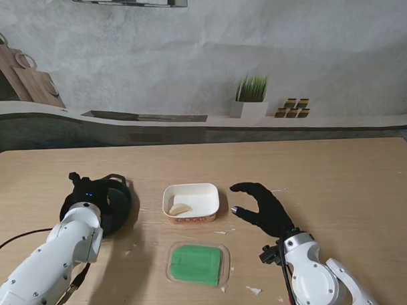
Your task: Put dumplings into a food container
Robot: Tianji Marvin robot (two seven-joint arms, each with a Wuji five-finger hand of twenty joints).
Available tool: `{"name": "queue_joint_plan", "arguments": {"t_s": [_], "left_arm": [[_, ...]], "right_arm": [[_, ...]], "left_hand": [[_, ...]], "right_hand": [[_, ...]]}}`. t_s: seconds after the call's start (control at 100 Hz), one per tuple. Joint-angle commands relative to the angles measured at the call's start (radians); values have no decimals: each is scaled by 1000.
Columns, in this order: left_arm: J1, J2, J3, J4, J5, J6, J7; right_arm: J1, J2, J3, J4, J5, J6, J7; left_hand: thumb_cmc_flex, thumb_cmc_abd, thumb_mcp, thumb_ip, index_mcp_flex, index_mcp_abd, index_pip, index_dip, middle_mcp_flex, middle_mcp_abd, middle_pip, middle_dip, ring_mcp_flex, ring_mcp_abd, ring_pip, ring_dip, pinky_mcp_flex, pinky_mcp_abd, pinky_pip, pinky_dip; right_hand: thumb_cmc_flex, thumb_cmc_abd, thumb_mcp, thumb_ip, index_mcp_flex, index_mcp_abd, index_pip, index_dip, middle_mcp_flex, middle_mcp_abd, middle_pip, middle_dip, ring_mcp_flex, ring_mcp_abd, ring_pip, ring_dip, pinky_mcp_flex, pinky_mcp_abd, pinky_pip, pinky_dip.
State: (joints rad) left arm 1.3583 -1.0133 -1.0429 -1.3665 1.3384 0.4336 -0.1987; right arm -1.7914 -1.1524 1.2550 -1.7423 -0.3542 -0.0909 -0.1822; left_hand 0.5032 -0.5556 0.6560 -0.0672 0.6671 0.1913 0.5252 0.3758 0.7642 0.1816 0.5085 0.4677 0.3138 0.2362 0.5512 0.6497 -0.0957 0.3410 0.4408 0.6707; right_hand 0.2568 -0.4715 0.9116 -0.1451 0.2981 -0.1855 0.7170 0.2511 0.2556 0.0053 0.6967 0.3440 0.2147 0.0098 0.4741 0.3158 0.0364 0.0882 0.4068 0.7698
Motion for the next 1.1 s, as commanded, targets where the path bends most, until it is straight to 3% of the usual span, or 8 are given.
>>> {"name": "queue_joint_plan", "arguments": {"t_s": [0.0,0.21,0.42,0.74,0.94,1.04,1.09], "left_arm": [[-1,-7,8,6,-4,16,-23],[-13,-7,33,22,-43,37,-40],[-22,-5,62,53,-76,45,-26],[-38,-6,101,110,-125,40,41],[-56,-6,125,144,-145,21,71],[-60,-7,131,152,-154,20,81],[-63,-8,136,159,-160,19,92]], "right_arm": [[-7,-9,-1,-4,0,0,9],[-6,-8,-5,-4,0,7,11],[-6,-9,-5,-3,-1,9,10],[-4,-8,-8,-3,-3,11,11],[-3,-8,-11,-3,-3,13,10],[-3,-8,-11,-2,-3,14,11],[-4,-9,-11,-3,-2,15,10]], "left_hand": [[9,-17,14,0,29,29,23,10,26,24,16,10,11,27,11,-4,-6,9,-14,14],[27,-34,59,-3,93,-5,80,29,117,5,43,26,46,24,34,-5,-5,15,8,-1],[78,-72,143,-3,61,-33,111,47,99,-20,63,59,30,16,31,-11,-12,18,-37,-55],[98,-124,206,-20,47,-60,169,88,113,-48,120,124,46,8,48,-2,-17,24,-59,-53],[118,-128,223,-18,69,-108,162,77,161,-95,140,138,89,0,66,2,-7,28,-59,-57],[163,-159,207,-64,87,-142,206,40,210,-111,110,217,116,-6,77,-2,-6,29,-37,-78],[195,-180,197,-73,95,-157,243,25,238,-117,88,250,123,-8,82,-1,-5,29,-31,-88]], "right_hand": [[-22,10,12,26,-4,-19,2,-6,12,4,28,7,9,0,11,8,2,-9,3,16],[-21,10,15,26,-5,-20,2,-6,12,4,28,7,8,2,13,9,2,-11,3,17],[-19,8,19,27,-4,-20,3,-6,12,4,29,7,10,2,15,10,4,-8,4,17],[-12,9,32,29,-2,-21,4,-5,14,2,31,8,11,3,17,11,6,-9,4,18],[-15,9,37,28,-2,-23,4,-5,21,2,32,9,11,4,17,11,6,-8,4,18],[-14,8,38,28,1,-24,4,-5,23,4,32,9,13,6,19,12,7,-7,5,18],[-13,7,39,27,2,-22,4,-5,25,4,32,9,13,7,20,13,7,-8,5,19]]}}
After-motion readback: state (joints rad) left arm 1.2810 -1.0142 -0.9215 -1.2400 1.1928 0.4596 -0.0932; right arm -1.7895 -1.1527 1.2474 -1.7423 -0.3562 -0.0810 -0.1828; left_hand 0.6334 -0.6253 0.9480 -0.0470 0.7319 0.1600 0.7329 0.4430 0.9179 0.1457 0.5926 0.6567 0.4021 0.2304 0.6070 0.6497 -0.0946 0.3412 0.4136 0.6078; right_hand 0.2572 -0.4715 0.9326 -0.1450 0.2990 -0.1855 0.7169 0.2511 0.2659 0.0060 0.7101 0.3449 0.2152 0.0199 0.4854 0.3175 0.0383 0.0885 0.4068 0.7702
